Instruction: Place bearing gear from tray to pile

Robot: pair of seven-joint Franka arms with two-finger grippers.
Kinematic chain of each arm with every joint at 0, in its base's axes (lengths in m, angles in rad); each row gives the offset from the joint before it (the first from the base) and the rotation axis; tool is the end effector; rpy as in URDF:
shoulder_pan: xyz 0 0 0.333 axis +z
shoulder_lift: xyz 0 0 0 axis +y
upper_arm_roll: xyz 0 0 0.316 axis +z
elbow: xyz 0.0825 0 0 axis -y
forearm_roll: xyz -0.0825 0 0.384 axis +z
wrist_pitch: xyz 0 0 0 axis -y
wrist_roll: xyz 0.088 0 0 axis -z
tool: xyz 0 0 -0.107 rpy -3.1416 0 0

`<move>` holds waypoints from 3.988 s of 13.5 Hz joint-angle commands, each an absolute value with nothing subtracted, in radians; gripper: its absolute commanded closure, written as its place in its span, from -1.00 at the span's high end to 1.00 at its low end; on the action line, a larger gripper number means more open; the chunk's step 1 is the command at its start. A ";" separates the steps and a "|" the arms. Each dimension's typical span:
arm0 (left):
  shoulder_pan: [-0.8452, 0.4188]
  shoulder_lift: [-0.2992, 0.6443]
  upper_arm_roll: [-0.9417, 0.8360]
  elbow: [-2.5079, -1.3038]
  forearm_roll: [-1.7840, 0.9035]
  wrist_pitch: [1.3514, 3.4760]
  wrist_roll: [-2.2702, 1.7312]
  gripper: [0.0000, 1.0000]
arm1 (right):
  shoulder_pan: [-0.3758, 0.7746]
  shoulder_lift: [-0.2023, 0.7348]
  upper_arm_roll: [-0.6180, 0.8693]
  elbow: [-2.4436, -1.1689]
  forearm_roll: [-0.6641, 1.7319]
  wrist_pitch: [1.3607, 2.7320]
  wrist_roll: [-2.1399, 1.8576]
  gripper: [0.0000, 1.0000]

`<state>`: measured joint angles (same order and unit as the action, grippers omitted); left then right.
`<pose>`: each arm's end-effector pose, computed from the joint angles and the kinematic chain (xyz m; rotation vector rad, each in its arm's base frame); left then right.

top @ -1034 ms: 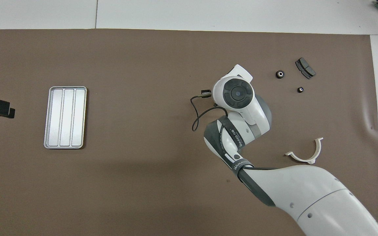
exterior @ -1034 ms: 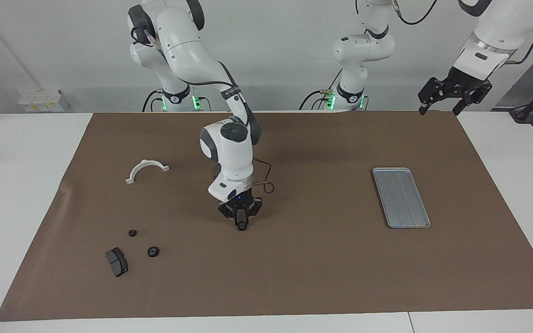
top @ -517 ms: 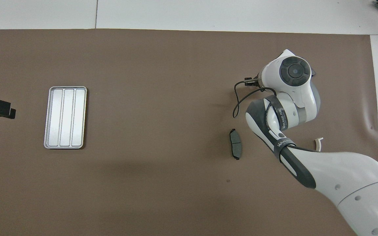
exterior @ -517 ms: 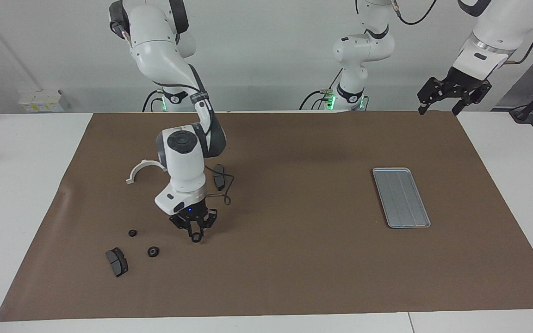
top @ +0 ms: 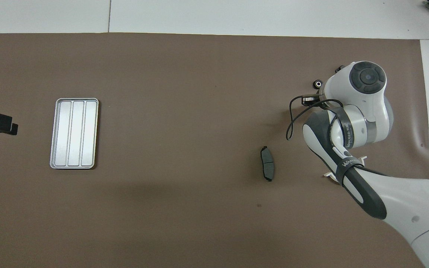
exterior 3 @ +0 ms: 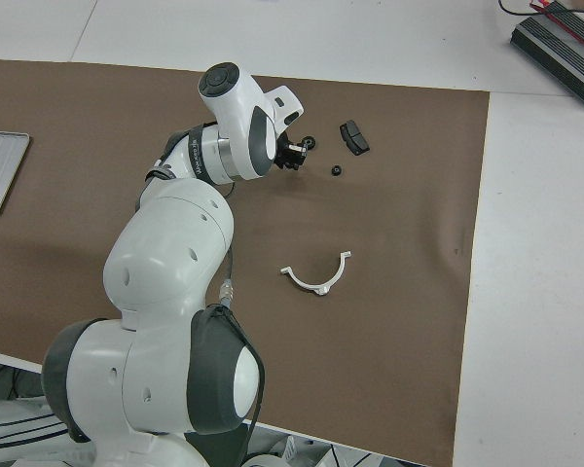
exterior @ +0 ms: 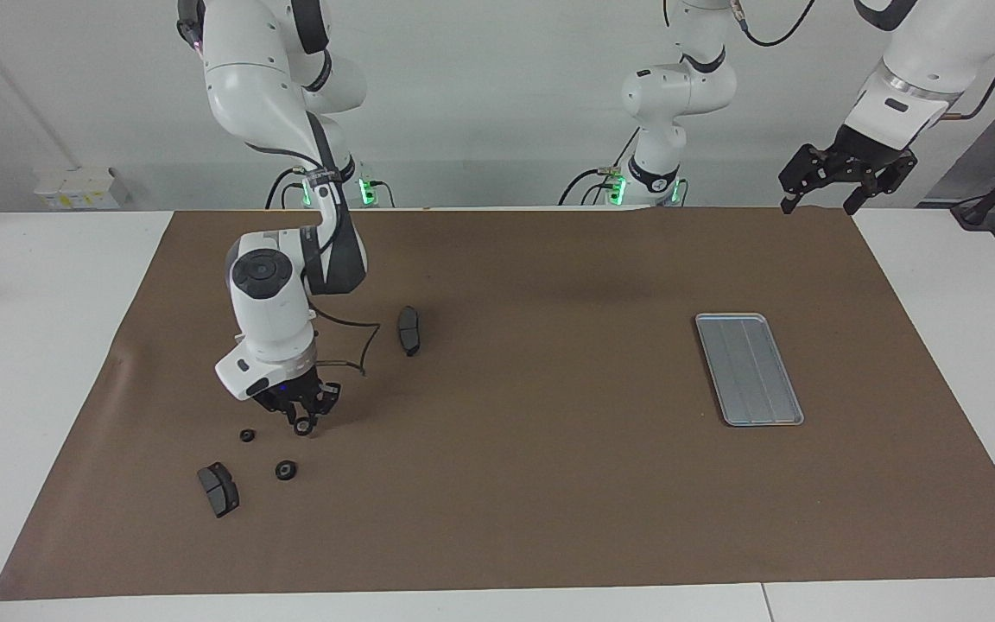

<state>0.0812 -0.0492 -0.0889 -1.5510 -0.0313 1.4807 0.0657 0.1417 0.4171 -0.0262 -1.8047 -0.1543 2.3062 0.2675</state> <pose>0.5300 -0.0090 0.6526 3.1117 -0.1179 -0.0319 0.6516 0.0738 0.3225 3.0255 -0.0764 0.1622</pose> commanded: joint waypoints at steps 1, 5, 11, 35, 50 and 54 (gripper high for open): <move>0.092 -0.075 -0.095 -1.575 -0.020 1.473 0.075 1.00 | 0.138 0.367 -0.014 -1.871 -0.121 2.298 0.291 -0.25; 0.092 -0.075 -0.095 -1.575 -0.020 1.473 0.075 1.00 | 0.143 0.338 -0.012 -1.871 -0.121 2.260 0.319 0.61; 0.092 -0.075 -0.095 -1.575 -0.020 1.473 0.075 1.00 | 0.103 0.189 -0.012 -1.848 -0.049 2.106 0.285 0.81; 0.092 -0.075 -0.095 -1.575 -0.020 1.473 0.075 1.00 | -0.118 -0.081 -0.020 -1.603 0.117 1.641 0.014 1.00; 0.092 -0.075 -0.097 -1.575 -0.020 1.473 0.075 1.00 | -0.052 -0.078 -0.008 -1.693 -0.054 1.661 -0.029 1.00; 0.092 -0.075 -0.095 -1.575 -0.020 1.473 0.075 1.00 | -0.038 -0.084 -0.003 -1.704 -0.044 1.661 -0.023 1.00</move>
